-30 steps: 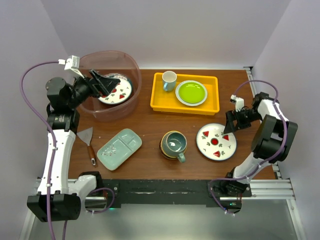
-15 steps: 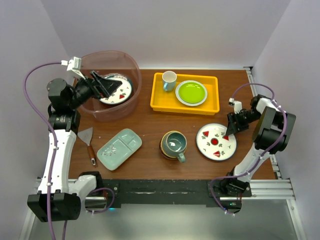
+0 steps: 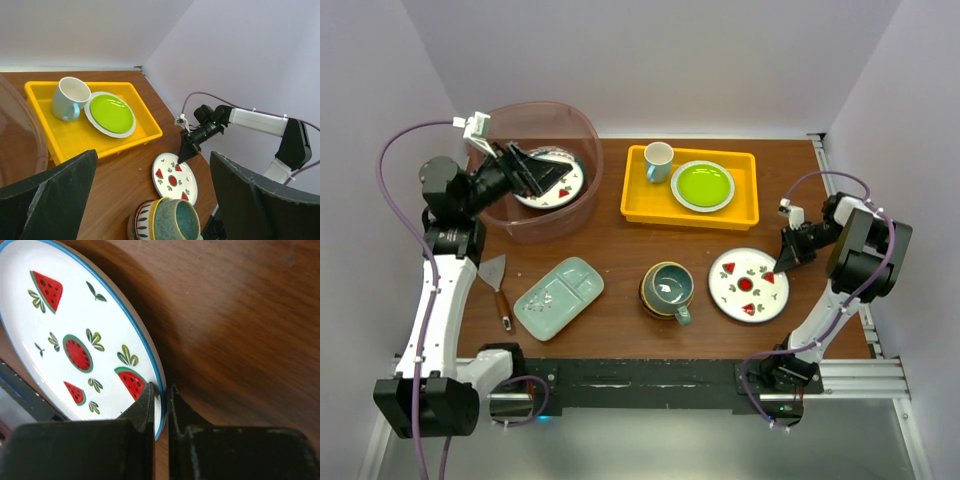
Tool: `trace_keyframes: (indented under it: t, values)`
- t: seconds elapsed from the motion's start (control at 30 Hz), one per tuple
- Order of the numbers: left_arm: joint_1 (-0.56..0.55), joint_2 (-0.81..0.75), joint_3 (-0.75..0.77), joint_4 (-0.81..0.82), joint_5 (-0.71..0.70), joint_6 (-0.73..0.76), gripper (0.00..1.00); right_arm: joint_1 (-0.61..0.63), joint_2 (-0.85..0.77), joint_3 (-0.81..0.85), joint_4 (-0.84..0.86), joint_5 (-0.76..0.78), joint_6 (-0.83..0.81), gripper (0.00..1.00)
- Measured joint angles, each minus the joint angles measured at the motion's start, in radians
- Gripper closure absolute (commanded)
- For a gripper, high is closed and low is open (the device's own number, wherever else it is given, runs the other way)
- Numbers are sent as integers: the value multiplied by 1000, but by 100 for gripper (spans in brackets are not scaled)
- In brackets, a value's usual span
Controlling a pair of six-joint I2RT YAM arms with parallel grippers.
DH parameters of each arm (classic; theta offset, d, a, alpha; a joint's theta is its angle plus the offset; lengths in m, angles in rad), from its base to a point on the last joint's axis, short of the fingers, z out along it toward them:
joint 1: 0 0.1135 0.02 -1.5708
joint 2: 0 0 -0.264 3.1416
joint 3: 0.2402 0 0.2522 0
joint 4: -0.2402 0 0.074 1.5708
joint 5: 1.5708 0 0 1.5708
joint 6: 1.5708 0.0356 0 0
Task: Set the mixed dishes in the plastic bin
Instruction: Pick up the plate at the center of the board.
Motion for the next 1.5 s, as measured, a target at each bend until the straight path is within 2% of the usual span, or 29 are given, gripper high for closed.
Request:
trace_keyframes:
  t: [0.27,0.47,0.97,1.5]
  values:
    - [-89,42,-6,3,18,-3,0,-12,-4,-20,-27,-41,-28,100]
    - [-167,75,-6,-8,18,12,0,-12,-111,-33,-66,-63,-90,100]
    - [-248,105,-5,-41,-13,60,0,-11,-312,-34,-87,-70,-211,100]
    - [-350,151,18,-114,-77,138,0,-11,-382,-20,-124,-69,-290,100]
